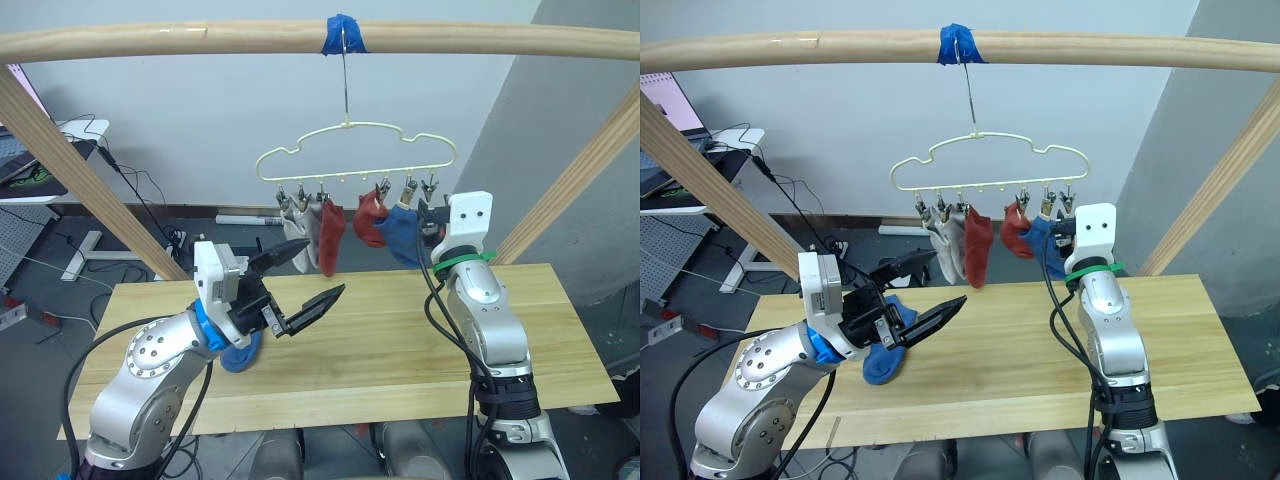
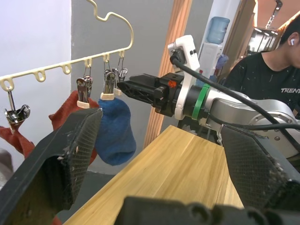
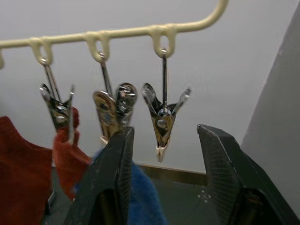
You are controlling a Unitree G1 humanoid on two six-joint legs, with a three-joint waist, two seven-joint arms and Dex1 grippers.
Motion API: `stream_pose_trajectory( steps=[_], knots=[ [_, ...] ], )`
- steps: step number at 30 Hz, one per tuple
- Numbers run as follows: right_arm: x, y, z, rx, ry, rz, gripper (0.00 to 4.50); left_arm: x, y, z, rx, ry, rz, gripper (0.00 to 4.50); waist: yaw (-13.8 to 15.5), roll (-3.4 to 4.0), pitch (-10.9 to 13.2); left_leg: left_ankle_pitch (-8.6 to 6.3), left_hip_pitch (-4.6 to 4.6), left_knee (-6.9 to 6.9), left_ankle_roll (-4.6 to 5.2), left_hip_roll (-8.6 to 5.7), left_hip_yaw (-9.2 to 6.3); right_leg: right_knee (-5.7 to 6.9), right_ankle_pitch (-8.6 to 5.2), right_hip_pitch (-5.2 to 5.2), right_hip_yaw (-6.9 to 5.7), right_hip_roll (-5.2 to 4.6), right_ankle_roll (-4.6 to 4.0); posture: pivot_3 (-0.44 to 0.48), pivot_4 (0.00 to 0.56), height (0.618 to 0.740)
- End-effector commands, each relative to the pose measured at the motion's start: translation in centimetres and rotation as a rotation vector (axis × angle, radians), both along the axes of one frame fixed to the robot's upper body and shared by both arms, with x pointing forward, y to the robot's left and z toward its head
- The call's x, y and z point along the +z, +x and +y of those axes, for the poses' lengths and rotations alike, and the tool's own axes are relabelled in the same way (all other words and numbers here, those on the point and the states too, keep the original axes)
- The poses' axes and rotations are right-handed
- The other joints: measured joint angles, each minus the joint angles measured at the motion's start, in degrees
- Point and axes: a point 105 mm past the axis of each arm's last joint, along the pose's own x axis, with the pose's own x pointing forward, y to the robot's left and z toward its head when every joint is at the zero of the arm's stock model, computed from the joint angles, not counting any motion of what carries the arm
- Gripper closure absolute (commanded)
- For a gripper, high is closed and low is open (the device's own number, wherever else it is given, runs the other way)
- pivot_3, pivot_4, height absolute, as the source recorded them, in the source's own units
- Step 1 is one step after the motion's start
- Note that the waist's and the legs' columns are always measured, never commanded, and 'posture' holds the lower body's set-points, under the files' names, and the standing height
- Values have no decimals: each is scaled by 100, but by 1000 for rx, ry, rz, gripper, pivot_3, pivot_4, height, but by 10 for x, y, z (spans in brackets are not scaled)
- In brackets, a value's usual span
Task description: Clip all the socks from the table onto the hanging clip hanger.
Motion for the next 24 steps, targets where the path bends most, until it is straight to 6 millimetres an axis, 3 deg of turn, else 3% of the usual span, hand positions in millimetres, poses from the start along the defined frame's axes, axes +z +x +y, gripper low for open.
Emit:
stream_pose_trajectory(
  steps=[1, 13, 24],
  knots=[
    [16, -1, 2, -7, 3, -65, 2275, 11, -7, -6, -32, 1, -56, 0, 0, 0, 0, 0, 0, 0, 0, 0, 0, 0, 0, 0, 0, 0, 0, -78, 185, 740],
    [21, 3, 14, 11, 20, -82, 2275, 11, -7, -5, -33, 4, -58, 0, 3, 0, 0, 0, -1, 0, 0, 0, 0, -1, 0, 0, 0, 0, -1, -74, 181, 740],
    [12, -9, 9, 17, -2, -60, 2275, 9, -9, -6, -34, 1, -52, 0, 14, 0, 0, 0, -2, -1, 0, 0, -1, -2, -1, 0, -1, 0, -1, -75, 186, 740]
  ],
)
